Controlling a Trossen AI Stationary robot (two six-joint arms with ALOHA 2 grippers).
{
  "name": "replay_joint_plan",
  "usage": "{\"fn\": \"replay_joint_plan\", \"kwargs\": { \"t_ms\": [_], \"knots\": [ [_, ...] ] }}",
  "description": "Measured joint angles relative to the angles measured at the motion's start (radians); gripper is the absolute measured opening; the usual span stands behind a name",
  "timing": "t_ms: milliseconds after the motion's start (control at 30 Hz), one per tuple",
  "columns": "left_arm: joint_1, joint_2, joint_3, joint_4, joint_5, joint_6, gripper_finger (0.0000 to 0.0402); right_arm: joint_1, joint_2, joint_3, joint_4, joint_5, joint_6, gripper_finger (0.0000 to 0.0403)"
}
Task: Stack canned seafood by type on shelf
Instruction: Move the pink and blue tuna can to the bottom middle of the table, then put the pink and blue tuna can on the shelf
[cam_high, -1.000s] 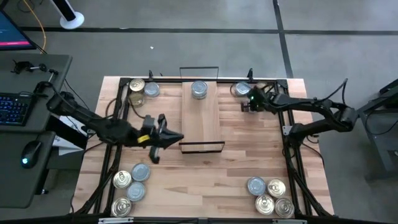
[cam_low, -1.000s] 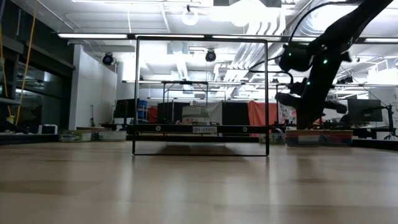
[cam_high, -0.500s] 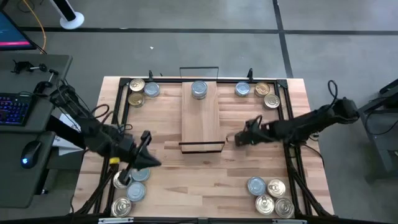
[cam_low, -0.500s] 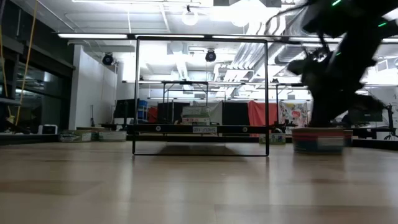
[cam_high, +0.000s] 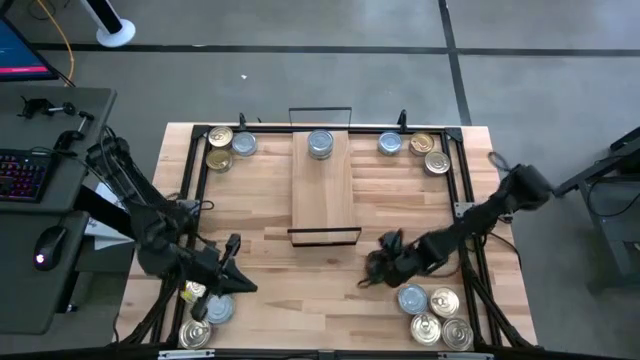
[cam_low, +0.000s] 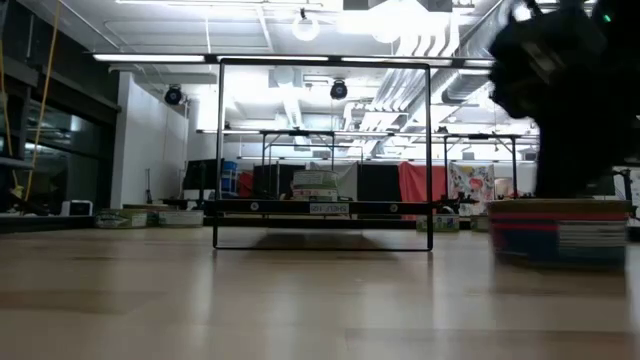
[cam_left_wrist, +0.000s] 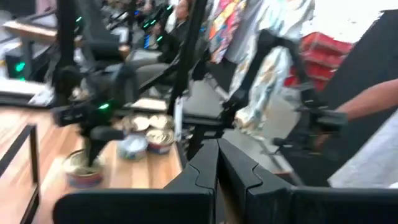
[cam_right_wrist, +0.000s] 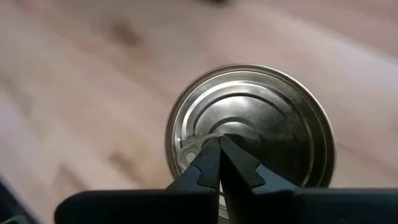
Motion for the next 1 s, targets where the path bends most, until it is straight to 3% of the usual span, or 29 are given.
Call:
{"fn": "replay_joint_plan", "kwargs": {
  "t_ms": [267, 500, 633, 733, 867, 1000],
  "knots": [
    [-0.027, 0.21, -0.001, -0.016, -0.066, -0.245, 0.0, -0.009, 0.272, 0.323, 0.076, 0.01, -0.301, 0.0],
    [0.038, 0.409, -0.002, 0.051, -0.089, -0.335, 0.0, -0.007, 0.27, 0.528, -0.046, 0.02, -0.588, 0.0],
    [0.131, 0.527, 0.0, 0.213, -0.008, -0.238, 0.0, 0.048, 0.253, 0.545, -0.239, -0.005, -0.601, 0.0],
    [0.2, 0.613, 0.047, 0.244, 0.044, -0.141, 0.0, 0.091, 0.237, 0.502, -0.312, -0.037, -0.548, 0.0],
    [0.267, 0.712, 0.141, 0.223, 0.06, 0.021, 0.0, 0.122, 0.24, 0.406, -0.254, -0.093, -0.478, 0.0],
    [0.307, 0.789, 0.21, 0.195, 0.074, 0.159, 0.0, 0.11, 0.239, 0.334, -0.142, -0.071, -0.475, 0.0]
  ]
}}
